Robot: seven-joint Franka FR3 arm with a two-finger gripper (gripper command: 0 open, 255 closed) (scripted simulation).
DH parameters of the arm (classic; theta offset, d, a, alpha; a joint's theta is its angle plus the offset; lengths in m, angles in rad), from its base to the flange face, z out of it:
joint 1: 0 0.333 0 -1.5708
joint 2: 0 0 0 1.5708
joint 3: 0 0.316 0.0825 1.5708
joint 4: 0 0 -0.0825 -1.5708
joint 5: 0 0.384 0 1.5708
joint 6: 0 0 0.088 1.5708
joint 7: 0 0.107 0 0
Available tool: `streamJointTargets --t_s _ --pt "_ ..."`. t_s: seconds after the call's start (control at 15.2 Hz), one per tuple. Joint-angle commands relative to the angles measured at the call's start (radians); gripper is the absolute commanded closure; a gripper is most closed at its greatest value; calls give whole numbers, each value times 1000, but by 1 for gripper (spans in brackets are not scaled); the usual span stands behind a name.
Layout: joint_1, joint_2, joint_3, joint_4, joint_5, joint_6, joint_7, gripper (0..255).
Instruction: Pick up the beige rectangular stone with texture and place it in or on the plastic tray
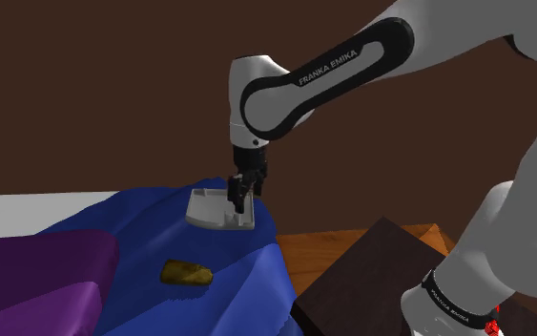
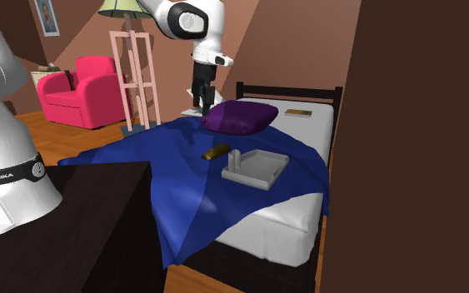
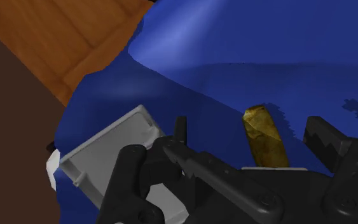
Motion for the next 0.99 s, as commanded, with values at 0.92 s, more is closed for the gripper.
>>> streamJointTargets --t_s 0.92 --pt "188 585 30 487 -165 71 25 0"
